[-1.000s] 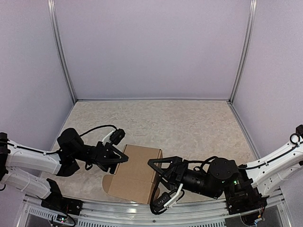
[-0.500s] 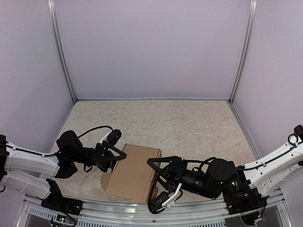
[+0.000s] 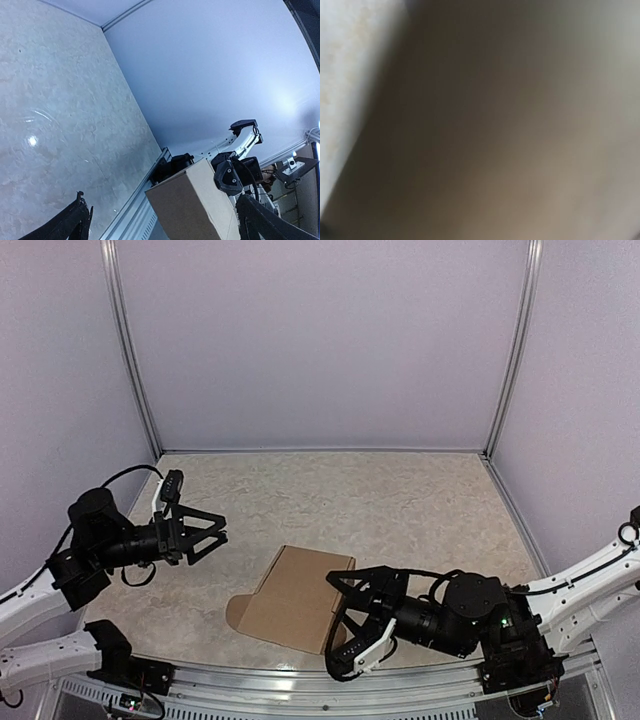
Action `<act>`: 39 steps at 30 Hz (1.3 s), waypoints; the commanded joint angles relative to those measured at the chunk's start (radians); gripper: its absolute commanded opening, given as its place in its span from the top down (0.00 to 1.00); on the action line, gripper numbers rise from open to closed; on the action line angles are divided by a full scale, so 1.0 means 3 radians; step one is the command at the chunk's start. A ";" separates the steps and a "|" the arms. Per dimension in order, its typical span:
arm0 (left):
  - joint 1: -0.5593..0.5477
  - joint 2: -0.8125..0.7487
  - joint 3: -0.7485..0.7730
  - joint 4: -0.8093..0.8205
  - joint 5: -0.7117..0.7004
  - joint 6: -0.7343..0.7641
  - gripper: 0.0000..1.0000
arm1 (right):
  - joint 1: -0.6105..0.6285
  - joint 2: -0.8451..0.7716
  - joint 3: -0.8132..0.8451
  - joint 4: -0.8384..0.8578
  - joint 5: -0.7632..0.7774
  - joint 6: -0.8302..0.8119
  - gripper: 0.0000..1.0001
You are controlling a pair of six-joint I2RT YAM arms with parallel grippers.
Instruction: Fold the paper box
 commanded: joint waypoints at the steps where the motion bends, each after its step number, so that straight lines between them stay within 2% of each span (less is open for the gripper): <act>1: 0.0135 -0.0297 0.0128 -0.0918 -0.0446 0.0518 0.01 | -0.0174 -0.0103 0.0129 -0.0554 -0.0158 0.0833 0.85; 5: 0.0232 -0.0509 0.0043 -0.0769 -0.0390 0.0688 0.01 | -0.0394 -0.0075 0.0287 -0.0920 -0.0398 0.1495 0.85; 10: 0.0291 -0.0504 0.0333 -0.1314 -0.0433 0.1107 0.01 | -0.0893 -0.0046 0.0459 -0.1297 -0.1216 0.2614 0.86; 15: -0.0008 -0.0412 0.0717 -0.1887 -0.0862 0.1630 0.01 | -0.1323 0.0106 0.0604 -0.1494 -0.2012 0.3286 0.87; 19: -0.0312 -0.0316 0.0991 -0.2149 -0.1192 0.1921 0.04 | -0.1621 0.0279 0.0721 -0.1615 -0.2648 0.3706 0.86; 23: -0.0580 -0.0198 0.1110 -0.2218 -0.1323 0.2108 0.09 | -0.1798 0.0448 0.0807 -0.1712 -0.3159 0.3905 0.87; 28: -0.0782 0.0024 0.1216 -0.2281 -0.1479 0.2237 0.14 | -0.1868 0.0559 0.0840 -0.1721 -0.3543 0.4058 0.87; 39: -0.0991 0.0391 0.1309 -0.2178 -0.1432 0.2270 0.31 | -0.1898 0.0599 0.0806 -0.1658 -0.3709 0.4244 0.87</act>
